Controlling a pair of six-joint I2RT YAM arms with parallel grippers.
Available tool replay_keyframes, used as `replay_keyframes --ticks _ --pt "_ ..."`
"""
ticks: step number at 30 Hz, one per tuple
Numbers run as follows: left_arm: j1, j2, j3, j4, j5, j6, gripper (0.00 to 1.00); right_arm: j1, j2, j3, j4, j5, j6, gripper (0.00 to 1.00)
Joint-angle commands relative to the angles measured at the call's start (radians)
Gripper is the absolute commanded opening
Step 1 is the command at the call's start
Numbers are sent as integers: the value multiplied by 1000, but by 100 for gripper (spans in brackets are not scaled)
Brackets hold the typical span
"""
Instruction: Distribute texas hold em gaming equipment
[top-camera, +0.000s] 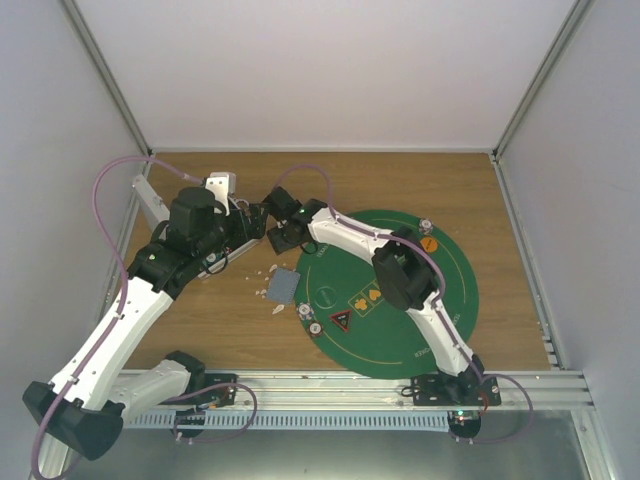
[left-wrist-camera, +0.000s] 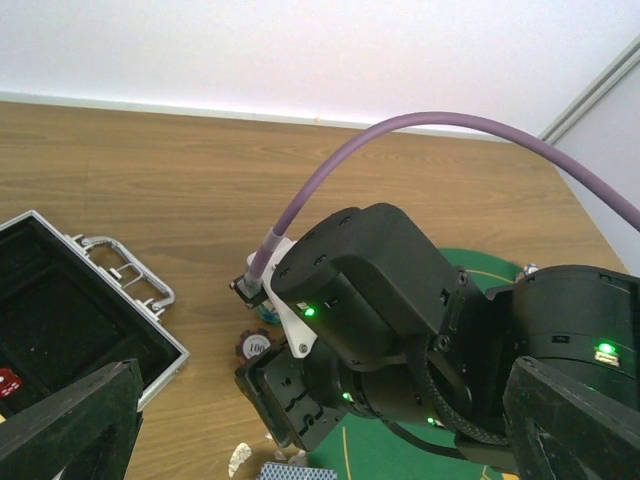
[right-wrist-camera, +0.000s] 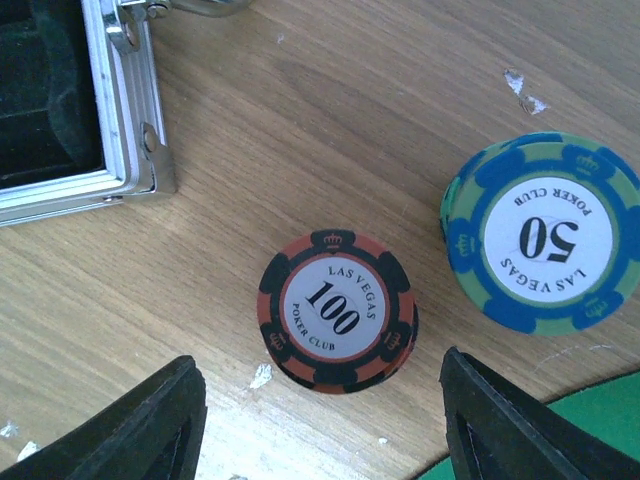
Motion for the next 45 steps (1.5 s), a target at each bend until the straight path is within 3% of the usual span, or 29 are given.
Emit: replay_keyframes --ticks 1,36,45 --pt "7 1 13 41 -5 11 99 -8 41 46 -24 7 -17 65" --pt "11 4 4 51 4 11 99 -10 125 145 -51 36 -59 58" --pt "11 6 3 54 9 10 99 -10 129 154 -58 47 -69 50"
